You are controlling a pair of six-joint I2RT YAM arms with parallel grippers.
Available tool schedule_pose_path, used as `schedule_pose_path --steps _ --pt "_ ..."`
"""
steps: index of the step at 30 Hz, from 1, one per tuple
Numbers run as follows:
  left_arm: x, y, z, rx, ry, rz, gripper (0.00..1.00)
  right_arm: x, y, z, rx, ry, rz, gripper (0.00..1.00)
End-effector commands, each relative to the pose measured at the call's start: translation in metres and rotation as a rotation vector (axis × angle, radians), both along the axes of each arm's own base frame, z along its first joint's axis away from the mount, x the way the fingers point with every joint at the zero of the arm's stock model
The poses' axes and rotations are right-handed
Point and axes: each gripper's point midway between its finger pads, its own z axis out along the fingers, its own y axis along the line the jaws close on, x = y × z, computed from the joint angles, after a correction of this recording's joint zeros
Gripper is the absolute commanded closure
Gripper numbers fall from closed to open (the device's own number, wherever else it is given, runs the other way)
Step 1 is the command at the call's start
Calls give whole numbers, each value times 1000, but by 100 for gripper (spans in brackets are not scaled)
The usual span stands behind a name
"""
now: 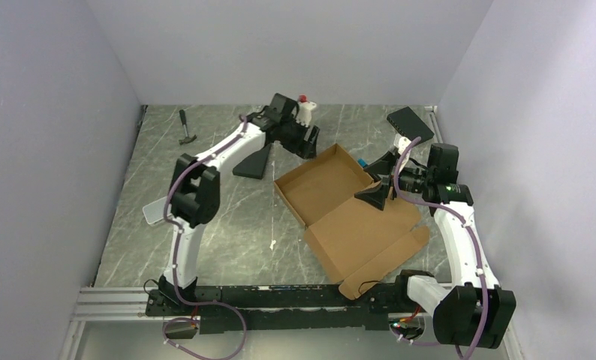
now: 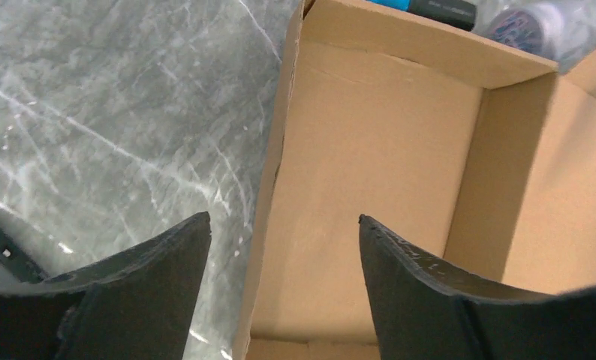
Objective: Fold the paper box
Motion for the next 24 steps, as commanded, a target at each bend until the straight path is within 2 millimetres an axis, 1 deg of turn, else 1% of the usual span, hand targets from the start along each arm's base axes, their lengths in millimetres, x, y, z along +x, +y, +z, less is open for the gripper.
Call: schedule_pose_path --steps 1,2,3,4,8,11,15,19,21,24 --pt "13 0 -24 181 -50 -60 27 1 2 6 35 -35 33 1" --pt "17 -3 -26 192 -50 -58 29 2 1 5 33 -33 30 1" --pt "17 -5 -32 195 -39 -65 31 3 1 4 33 -29 27 1" --pt "17 -8 -34 190 -36 -72 33 3 0 4 32 -27 25 1" --pt "12 -19 -43 173 -40 -93 35 6 -1 0 29 -17 19 1" --pt "12 -21 -54 188 -34 -87 39 6 -1 -1 27 -10 17 1" --pt "12 -20 -63 208 -27 -68 55 7 -1 -2 24 -9 14 1" --pt "9 -18 -60 198 -36 -59 71 8 -2 -3 22 -5 12 1" --pt "6 -17 -59 194 -37 -57 75 8 -2 -3 22 -5 12 1" --pt "3 -12 -55 193 -42 -46 86 9 -2 -4 20 -1 8 1"
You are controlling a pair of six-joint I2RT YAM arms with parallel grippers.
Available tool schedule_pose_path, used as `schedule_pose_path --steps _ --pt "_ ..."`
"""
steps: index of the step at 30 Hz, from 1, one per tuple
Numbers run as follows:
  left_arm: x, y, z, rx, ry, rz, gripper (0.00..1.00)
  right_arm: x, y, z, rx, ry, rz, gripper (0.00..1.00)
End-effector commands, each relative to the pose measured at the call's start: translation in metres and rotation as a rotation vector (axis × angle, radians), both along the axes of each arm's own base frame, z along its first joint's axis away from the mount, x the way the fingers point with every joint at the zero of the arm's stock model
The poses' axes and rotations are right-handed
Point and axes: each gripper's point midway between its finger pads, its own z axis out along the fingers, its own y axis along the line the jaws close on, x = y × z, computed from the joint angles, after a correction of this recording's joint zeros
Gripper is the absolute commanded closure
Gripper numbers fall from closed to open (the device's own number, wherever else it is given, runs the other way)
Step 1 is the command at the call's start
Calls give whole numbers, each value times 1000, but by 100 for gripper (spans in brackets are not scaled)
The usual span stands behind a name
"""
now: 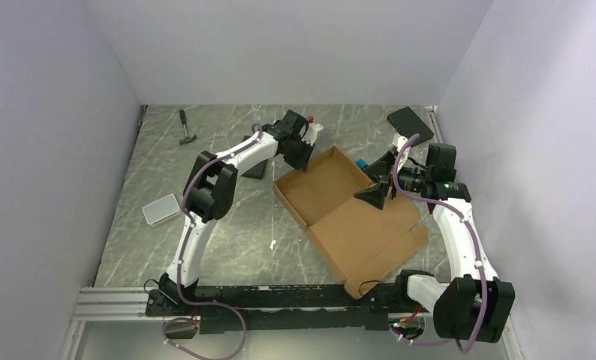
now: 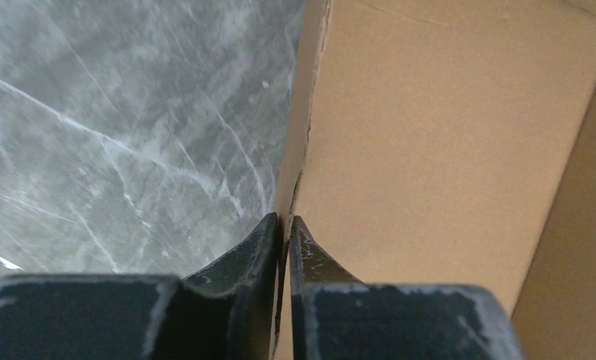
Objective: Fold the paper box
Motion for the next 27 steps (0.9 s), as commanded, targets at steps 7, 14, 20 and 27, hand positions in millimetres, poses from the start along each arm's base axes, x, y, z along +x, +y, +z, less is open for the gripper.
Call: schedule_pose_path --steps 7,14,20,27 --pt "-11 13 55 -67 -92 91 100 3 0 7 4 -44 13 1" --pt "-38 46 93 -122 -107 272 100 0 1 12 9 -47 21 1" --pt "-70 85 99 -166 -60 453 100 -2 1 15 14 -47 32 1" --pt "-108 135 98 -184 2 719 100 -11 5 32 69 -55 74 1"
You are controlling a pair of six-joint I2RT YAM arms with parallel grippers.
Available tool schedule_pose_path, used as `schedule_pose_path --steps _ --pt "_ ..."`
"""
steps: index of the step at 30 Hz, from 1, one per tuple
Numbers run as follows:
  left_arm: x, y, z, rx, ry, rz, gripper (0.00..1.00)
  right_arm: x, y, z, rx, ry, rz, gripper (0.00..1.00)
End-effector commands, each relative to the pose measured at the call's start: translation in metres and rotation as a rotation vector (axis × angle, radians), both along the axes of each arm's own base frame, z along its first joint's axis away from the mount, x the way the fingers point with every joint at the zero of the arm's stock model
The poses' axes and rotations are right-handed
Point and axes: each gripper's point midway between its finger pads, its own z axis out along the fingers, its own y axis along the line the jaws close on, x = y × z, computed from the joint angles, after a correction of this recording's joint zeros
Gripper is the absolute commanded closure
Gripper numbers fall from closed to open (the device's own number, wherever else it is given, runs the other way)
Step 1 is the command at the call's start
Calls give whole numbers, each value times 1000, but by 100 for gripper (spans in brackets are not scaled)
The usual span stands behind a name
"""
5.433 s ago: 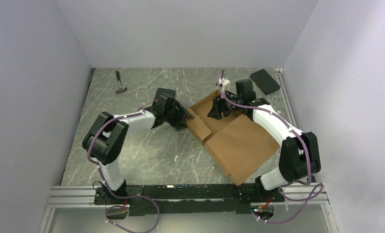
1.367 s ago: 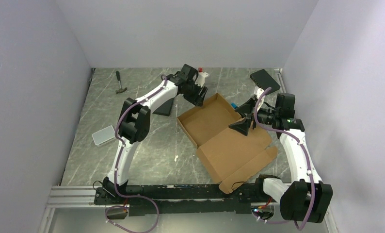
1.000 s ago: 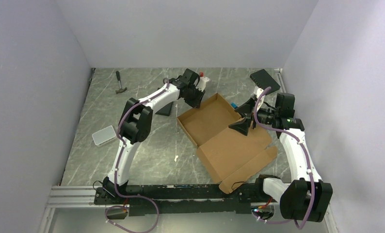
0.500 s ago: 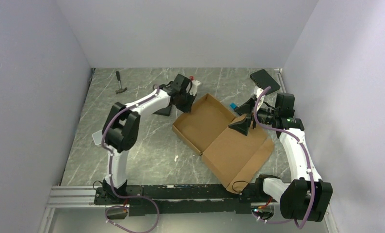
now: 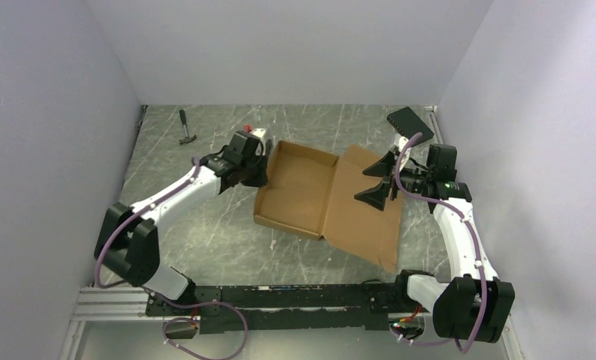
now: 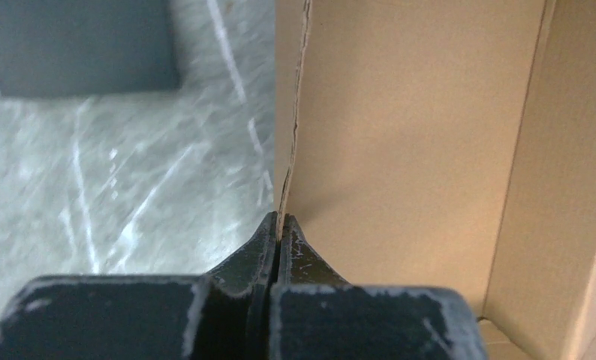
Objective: Fold the paper box
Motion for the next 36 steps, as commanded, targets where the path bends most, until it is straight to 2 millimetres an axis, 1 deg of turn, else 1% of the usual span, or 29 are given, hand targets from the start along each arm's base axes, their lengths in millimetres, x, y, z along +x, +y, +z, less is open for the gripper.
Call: schedule_pose_path --steps 1,3,5,9,10,11,15,18,20,23,26,29,33,36 --pt "-12 27 13 -75 18 247 100 -11 6 39 75 -84 81 1" --pt "-23 38 12 -82 41 312 100 -17 8 48 104 -90 107 1" --pt "-34 49 8 -91 69 382 100 -19 9 50 111 -93 115 1" --pt "-57 69 5 -160 93 536 100 -13 6 44 95 -79 85 1" --pt "-60 73 7 -191 90 578 100 -12 6 42 93 -72 78 1" --pt "-67 78 2 -210 101 618 100 -9 5 41 89 -68 67 1" --pt "-85 93 -5 -292 140 778 100 6 -2 29 55 -31 -16 1" --pt "-91 109 -7 -296 140 892 100 17 -8 17 23 5 -77 1" --pt "-93 123 -4 -282 131 983 100 24 -12 10 9 30 -111 1" --pt "-89 141 4 -255 109 1072 100 30 -16 -1 -19 51 -141 1" --pt "-81 147 3 -278 127 1115 100 35 -20 -20 -82 64 -157 1" --pt "-79 147 -6 -324 175 1156 100 34 -19 -50 -212 55 -129 1" --pt "-85 145 -22 -331 225 1175 100 29 -10 -90 -407 -5 -52 1" --pt "-93 150 -30 -318 234 1188 100 29 -10 -116 -529 -17 -36 1"
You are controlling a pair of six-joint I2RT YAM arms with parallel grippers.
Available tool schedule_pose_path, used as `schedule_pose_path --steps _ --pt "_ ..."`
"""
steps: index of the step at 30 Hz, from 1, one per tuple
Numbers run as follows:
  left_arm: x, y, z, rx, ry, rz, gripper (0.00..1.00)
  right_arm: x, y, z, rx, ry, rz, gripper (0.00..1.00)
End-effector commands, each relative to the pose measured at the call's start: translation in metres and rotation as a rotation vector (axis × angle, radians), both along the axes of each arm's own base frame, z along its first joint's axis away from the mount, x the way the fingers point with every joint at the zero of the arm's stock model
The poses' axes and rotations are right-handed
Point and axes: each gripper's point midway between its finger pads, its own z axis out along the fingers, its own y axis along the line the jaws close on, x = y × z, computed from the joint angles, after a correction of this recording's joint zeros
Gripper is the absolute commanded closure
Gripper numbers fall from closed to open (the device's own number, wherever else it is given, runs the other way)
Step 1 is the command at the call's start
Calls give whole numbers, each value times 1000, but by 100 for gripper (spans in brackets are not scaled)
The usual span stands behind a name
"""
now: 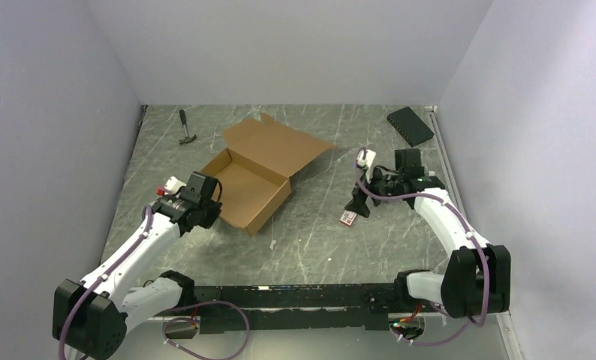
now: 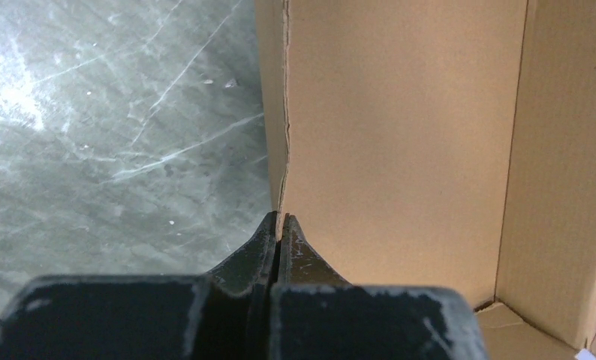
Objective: Fold the paper box
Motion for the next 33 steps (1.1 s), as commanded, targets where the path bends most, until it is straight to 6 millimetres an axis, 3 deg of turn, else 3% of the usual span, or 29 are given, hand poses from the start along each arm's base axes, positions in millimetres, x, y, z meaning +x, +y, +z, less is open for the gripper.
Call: schedule_pose_path --steps 1,6,13,20,24,27,33 --pt "-3 -1 -2 -54 -19 49 100 5 -14 -45 -268 -49 39 1" --pt "-16 4 -17 -55 -1 59 100 5 -19 -82 -424 34 42 1" --pt "-19 -5 -33 -95 11 26 100 2 -10 -103 -488 119 23 0" --pt "-19 -8 -35 -109 5 3 100 -10 -1 -118 -500 197 51 0" --pt "-21 -12 -37 -127 12 -6 94 -6 -5 -127 -552 200 17 0" --pt "-21 -17 -39 -143 20 -24 83 0 -5 -125 -562 176 -7 8" --pt "-24 -22 -43 -168 24 -51 66 5 -6 -117 -570 147 -11 34"
